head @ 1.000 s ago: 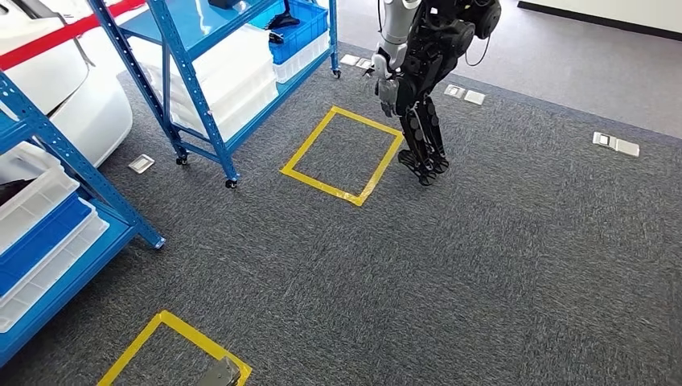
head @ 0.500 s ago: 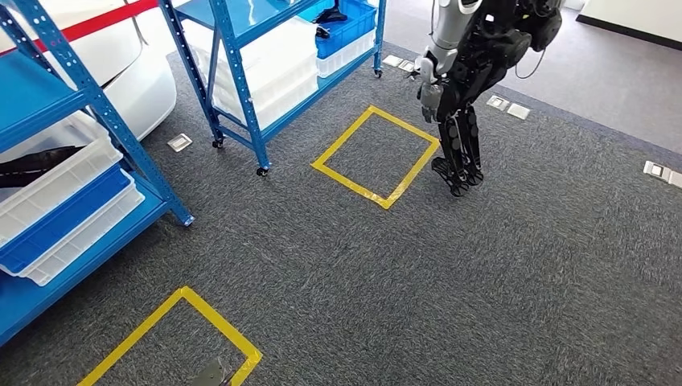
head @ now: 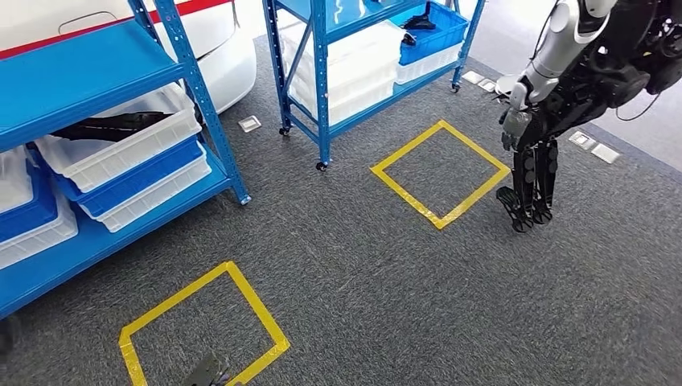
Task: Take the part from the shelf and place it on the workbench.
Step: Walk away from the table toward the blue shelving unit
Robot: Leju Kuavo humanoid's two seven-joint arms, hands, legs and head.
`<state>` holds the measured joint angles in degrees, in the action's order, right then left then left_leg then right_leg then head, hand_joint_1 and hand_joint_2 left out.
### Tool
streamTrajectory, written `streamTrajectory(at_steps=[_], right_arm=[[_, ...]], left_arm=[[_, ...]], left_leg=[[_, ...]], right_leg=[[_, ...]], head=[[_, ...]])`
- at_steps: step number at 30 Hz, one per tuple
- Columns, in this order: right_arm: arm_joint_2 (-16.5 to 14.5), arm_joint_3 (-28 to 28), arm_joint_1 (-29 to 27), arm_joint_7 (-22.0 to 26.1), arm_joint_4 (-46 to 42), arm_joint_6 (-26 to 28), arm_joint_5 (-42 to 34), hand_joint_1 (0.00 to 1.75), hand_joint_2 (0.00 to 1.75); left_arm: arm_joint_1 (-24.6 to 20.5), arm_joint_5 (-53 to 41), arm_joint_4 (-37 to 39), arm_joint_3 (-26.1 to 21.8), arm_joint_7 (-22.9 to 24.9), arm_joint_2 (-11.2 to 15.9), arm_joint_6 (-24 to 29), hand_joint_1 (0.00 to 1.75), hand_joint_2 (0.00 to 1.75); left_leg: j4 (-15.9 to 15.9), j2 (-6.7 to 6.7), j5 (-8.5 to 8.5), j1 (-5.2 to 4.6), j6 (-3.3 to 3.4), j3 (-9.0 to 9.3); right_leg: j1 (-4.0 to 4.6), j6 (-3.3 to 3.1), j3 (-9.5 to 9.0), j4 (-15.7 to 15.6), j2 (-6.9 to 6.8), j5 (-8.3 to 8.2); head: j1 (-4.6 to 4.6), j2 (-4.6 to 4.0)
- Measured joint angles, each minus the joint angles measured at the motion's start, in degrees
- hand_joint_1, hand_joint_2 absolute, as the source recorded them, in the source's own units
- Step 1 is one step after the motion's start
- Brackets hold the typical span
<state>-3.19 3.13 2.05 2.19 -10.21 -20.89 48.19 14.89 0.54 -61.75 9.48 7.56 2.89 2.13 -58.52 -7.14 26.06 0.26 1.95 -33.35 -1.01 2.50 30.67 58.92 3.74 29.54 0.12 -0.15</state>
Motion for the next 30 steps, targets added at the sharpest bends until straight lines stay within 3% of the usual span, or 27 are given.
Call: streamTrajectory(at_steps=[1, 3, 4, 6, 8, 10, 11, 13, 15, 17, 19, 21, 23, 25, 26, 27, 28, 30], right_arm=[[-1.64, -0.01, 0.09, -1.78, -0.03, 1.37, 0.20, 0.00, 0.00], [-4.05, 0.02, 0.37, -4.47, -0.21, 3.53, 0.43, 0.00, 0.00], [-4.75, 0.04, 0.46, -5.06, -0.31, 4.08, 0.49, 0.00, 0.00], [-5.42, 0.09, 0.47, -5.36, -0.51, 4.43, 0.42, 0.00, 0.00], [-5.92, 0.15, 0.24, -5.43, -0.72, 4.72, 0.16, 0.00, 0.00], [-5.99, 0.17, -0.05, -5.44, -0.88, 4.84, 0.04, 0.00, 0.00], [-5.99, 0.17, -0.13, -5.47, -0.96, 4.87, 0.08, 0.00, 0.00], [-5.99, 0.17, -0.30, -5.54, -1.12, 4.87, 0.23, 0.00, 0.00], [-5.99, 0.17, -0.50, -5.59, -1.26, 4.88, 0.31, 0.00, 0.00], [-5.98, 0.17, -0.68, -5.61, -1.37, 4.91, 0.33, 0.00, 0.00], [-5.95, 0.19, -0.78, -5.73, -1.50, 4.94, 0.44, 0.00, 0.00], [-5.96, 0.17, -0.74, -5.77, -1.62, 4.94, 0.63, 0.00, 0.00], [-6.12, 0.15, -0.38, -5.62, -1.68, 4.84, 0.68, 0.00, 0.00], [-6.29, 0.15, 0.12, -5.55, -1.70, 4.76, 0.55, 0.00, 0.00], [-6.33, 0.15, 0.28, -5.57, -1.70, 4.76, 0.48, 0.00, 0.00], [-6.35, 0.15, 0.38, -5.61, -1.70, 4.76, 0.41, 0.00, 0.00], [-6.36, 0.15, 0.40, -5.65, -1.70, 4.77, 0.36, 0.00, 0.00], [-6.48, 0.15, 0.35, -5.68, -1.69, 4.77, 0.21, 0.00, 0.00]], left_arm=[[-0.06, -0.14, -0.10, -0.56, 0.15, -0.46, 0.64, 0.00, 0.00], [-0.02, -0.41, -0.30, -1.32, 0.48, -1.07, 1.31, 0.00, 0.00], [0.08, -0.46, -0.34, -1.62, 0.57, -1.26, 1.52, 0.00, 0.00], [0.19, -0.65, -0.40, -2.25, 0.28, -1.79, 2.82, 0.00, 0.00], [-0.03, -1.79, -0.43, -3.35, -1.53, -2.90, 6.88, 0.00, 0.00], [-0.28, -1.70, -0.43, -4.90, -3.87, -4.31, 10.59, 0.00, 0.00], [-0.21, -0.79, -0.43, -5.62, -4.61, -4.91, 11.13, 0.00, 0.00], [0.15, 1.08, -0.42, -6.62, -5.29, -5.62, 10.74, 0.00, 0.00], [0.23, 1.56, -0.41, -7.10, -5.77, -6.14, 10.77, 0.00, 0.00], [0.05, 1.35, -0.41, -7.34, -6.45, -6.59, 11.50, 0.00, 0.00], [0.11, 2.08, -0.39, -7.57, -6.28, -6.92, 11.44, 0.00, 0.00], [0.22, 6.51, -0.13, -7.82, -4.54, -7.01, 8.87, 0.00, 0.00], [-0.08, 14.01, 0.97, -7.82, -3.15, -6.74, 4.83, 0.00, 0.00], [-0.63, 20.33, 3.11, -7.15, -3.16, -6.16, 1.92, 0.00, 0.00], [-0.92, 22.35, 4.34, -6.59, -3.46, -5.79, 1.17, 0.00, 0.00], [-1.25, 23.90, 5.59, -5.94, -3.87, -5.34, 0.78, 0.00, 0.00], [-1.62, 25.16, 6.69, -5.28, -4.33, -4.93, 0.61, 0.00, 0.00], [-2.51, 27.21, 8.53, -3.89, -5.13, -4.11, 0.59, 0.00, 0.00]], left_leg=[[0.00, -0.57, -0.01, 0.04, -0.40, -0.13], [0.14, -1.37, -0.15, 0.35, -1.01, -0.38], [-0.03, -1.06, -0.09, 0.49, -1.25, -0.51], [-2.23, 2.15, 1.45, 0.47, -1.65, -1.54], [-8.70, 5.73, 5.16, 0.46, -2.07, -4.61], [-15.27, 6.70, 7.71, 0.60, -2.39, -7.82], [-16.10, 6.91, 7.48, 0.68, -2.47, -8.22], [-11.31, 8.09, 4.39, 0.83, -2.45, -5.66], [-3.93, 11.07, 1.61, 0.65, -2.11, -1.89], [-1.00, 12.21, 0.99, 0.32, -1.51, -0.67], [-0.68, 10.58, 0.70, 0.40, -0.76, -0.80], [-0.01, 9.11, 0.16, 0.75, 0.03, -0.63], [0.32, 7.69, -0.28, 0.89, 0.59, -0.63], [0.30, 5.92, -0.44, 0.83, 0.80, -0.72], [0.28, 4.89, -0.47, 0.82, 0.77, -0.70], [0.26, 3.81, -0.52, 0.86, 0.68, -0.65], [0.21, 2.75, -0.58, 0.95, 0.53, -0.61], [-0.07, 0.77, -0.69, 0.91, -0.06, -0.85]], right_leg=[[0.17, -0.47, -0.24, -0.68, 0.22, -0.25], [0.35, -1.26, -0.60, -0.76, -0.59, -0.46], [0.22, -1.66, -0.76, -0.86, -1.05, -0.65], [-0.03, -2.43, -0.80, -1.07, -2.11, -0.94], [0.21, -3.08, -0.70, -1.14, -3.55, -0.97], [0.49, -3.36, -0.65, -1.13, -5.20, -0.83], [0.56, -3.46, -0.68, -1.12, -5.93, -0.75], [0.63, -3.46, -0.93, -1.12, -7.18, -0.49], [1.12, -3.06, -1.28, -1.06, -8.23, -0.10], [1.67, -2.59, -1.51, -1.08, -9.20, 0.22], [1.86, -2.10, -1.66, -1.30, -10.06, 0.40], [1.81, -1.76, -1.09, 0.06, -8.22, 1.45], [1.68, -2.04, 1.57, 5.87, -4.77, 4.27], [1.69, -2.16, 4.87, 13.09, -3.29, 6.83], [1.65, -1.86, 5.53, 14.58, -3.09, 6.96], [1.52, -1.35, 5.24, 13.89, -2.91, 6.15], [1.27, -0.74, 4.09, 11.14, -2.56, 4.64], [0.46, 0.21, 1.27, 3.73, 0.20, 1.39]], head=[[-0.01, 0.00], [-0.07, 0.00], [-0.04, 0.00], [-0.33, 0.00], [-0.67, 0.00], [-0.69, 0.00], [-0.71, 0.00], [-0.72, 0.00], [-0.69, 0.00], [-0.46, 0.00], [-0.28, 0.00], [-0.18, 0.00], [-0.06, 0.00], [-0.05, 0.00], [-0.04, 0.00], [-0.04, 0.00], [-0.03, 0.00], [0.11, 0.00]])
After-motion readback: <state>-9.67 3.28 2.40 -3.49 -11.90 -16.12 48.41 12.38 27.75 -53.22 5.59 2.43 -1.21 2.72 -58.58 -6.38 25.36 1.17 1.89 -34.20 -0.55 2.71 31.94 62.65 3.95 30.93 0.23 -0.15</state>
